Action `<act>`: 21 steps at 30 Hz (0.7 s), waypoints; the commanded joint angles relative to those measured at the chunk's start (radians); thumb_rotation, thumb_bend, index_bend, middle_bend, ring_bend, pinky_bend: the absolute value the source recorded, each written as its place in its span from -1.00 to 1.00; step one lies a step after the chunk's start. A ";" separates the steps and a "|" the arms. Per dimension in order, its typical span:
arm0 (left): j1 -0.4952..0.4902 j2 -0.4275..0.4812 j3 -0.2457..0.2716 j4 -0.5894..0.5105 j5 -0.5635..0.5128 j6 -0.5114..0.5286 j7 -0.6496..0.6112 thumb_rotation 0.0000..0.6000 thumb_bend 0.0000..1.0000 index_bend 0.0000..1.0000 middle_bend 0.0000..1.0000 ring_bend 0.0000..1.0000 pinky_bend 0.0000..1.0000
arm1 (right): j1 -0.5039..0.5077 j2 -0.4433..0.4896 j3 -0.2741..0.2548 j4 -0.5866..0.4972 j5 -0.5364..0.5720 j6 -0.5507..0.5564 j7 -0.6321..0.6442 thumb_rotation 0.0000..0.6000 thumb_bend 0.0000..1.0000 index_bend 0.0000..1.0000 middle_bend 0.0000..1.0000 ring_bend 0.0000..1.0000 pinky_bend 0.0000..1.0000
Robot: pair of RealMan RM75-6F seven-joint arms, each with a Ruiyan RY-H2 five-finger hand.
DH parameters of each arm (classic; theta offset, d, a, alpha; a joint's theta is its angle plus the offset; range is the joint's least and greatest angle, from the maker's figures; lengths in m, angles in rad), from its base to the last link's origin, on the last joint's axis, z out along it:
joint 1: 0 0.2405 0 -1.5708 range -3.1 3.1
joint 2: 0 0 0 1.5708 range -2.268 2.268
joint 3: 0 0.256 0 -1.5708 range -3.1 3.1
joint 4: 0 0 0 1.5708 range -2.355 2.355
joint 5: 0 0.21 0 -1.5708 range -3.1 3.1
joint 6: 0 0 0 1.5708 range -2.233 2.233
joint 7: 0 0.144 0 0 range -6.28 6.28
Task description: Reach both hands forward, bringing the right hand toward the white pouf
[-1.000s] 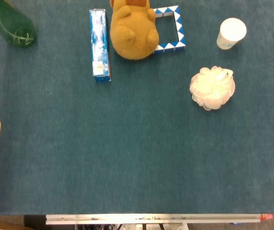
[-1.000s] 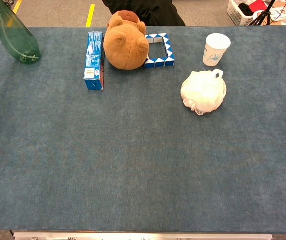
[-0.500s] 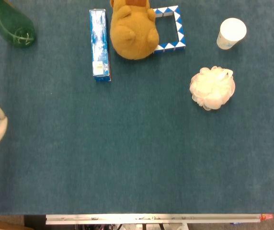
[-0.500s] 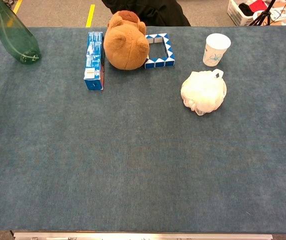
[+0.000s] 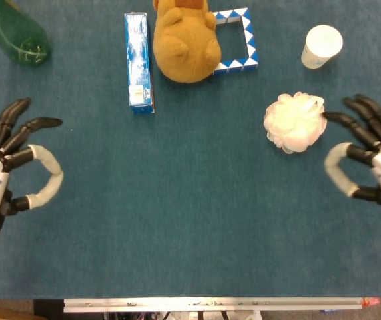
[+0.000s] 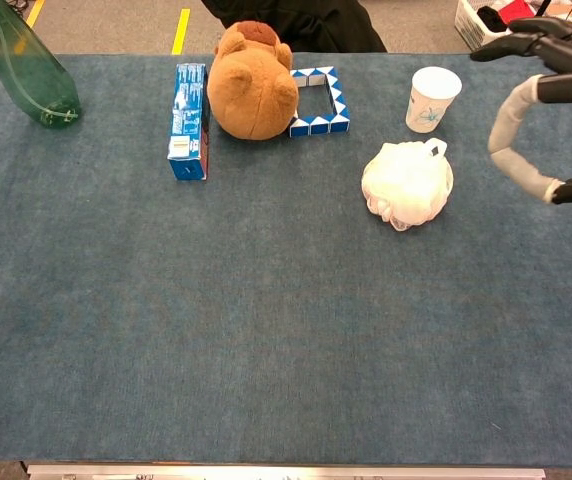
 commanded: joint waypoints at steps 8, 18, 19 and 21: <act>-0.052 -0.074 0.027 0.069 0.046 0.037 -0.122 1.00 -0.19 0.58 -0.53 -0.99 -0.93 | 0.077 -0.091 -0.015 0.028 -0.104 0.000 -0.029 1.00 -0.20 0.23 -0.60 -1.00 -0.97; -0.067 -0.135 0.042 0.110 0.076 0.101 -0.158 1.00 -0.17 0.59 -0.53 -0.99 -0.93 | 0.103 -0.127 -0.028 0.048 -0.136 0.038 -0.055 1.00 -0.20 0.23 -0.60 -1.00 -0.97; -0.068 -0.135 0.045 0.108 0.078 0.105 -0.157 1.00 -0.17 0.59 -0.53 -0.99 -0.93 | 0.103 -0.127 -0.030 0.048 -0.135 0.040 -0.056 1.00 -0.20 0.23 -0.60 -1.00 -0.97; -0.071 -0.133 0.051 0.102 0.083 0.107 -0.157 1.00 -0.17 0.59 -0.53 -0.99 -0.93 | 0.104 -0.127 -0.033 0.047 -0.132 0.044 -0.060 1.00 -0.20 0.23 -0.60 -1.00 -0.97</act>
